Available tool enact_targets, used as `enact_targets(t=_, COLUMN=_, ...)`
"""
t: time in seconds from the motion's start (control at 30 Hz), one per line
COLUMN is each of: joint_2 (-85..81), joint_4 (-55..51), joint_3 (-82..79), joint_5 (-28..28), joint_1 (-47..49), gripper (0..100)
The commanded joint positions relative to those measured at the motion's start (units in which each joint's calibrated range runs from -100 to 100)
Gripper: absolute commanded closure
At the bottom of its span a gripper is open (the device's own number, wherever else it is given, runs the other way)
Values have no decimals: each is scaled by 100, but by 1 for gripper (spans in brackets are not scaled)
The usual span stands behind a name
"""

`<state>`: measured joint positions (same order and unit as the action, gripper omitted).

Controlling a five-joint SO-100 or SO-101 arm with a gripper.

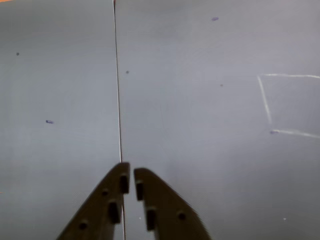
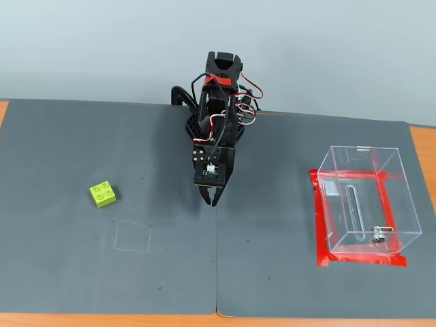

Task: Pick the green lego block and place it into the transparent box

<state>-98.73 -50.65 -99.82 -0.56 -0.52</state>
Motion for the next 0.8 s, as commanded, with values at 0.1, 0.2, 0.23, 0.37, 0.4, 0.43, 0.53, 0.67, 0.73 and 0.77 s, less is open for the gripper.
enact_targets(t=0.1, joint_2=-60, joint_4=-13, joint_3=-9, joint_5=1, joint_1=-34, gripper=98)
enact_targets(t=0.2, joint_2=-60, joint_4=-13, joint_3=-9, joint_5=1, joint_1=-34, gripper=98)
enact_targets(t=0.23, joint_2=-60, joint_4=-13, joint_3=-9, joint_5=1, joint_1=-34, gripper=98)
enact_targets(t=0.37, joint_2=-60, joint_4=-13, joint_3=-9, joint_5=1, joint_1=-34, gripper=98)
enact_targets(t=0.4, joint_2=-60, joint_4=-13, joint_3=-9, joint_5=1, joint_1=-34, gripper=98)
enact_targets(t=0.43, joint_2=-60, joint_4=-13, joint_3=-9, joint_5=1, joint_1=-34, gripper=98)
enact_targets(t=0.53, joint_2=-60, joint_4=-13, joint_3=-9, joint_5=7, joint_1=-64, gripper=98)
enact_targets(t=0.67, joint_2=-60, joint_4=-13, joint_3=-9, joint_5=-4, joint_1=-64, gripper=98)
enact_targets(t=0.73, joint_2=-60, joint_4=-13, joint_3=-9, joint_5=-9, joint_1=-64, gripper=98)
enact_targets(t=0.77, joint_2=-60, joint_4=-13, joint_3=-9, joint_5=-25, joint_1=-34, gripper=98)
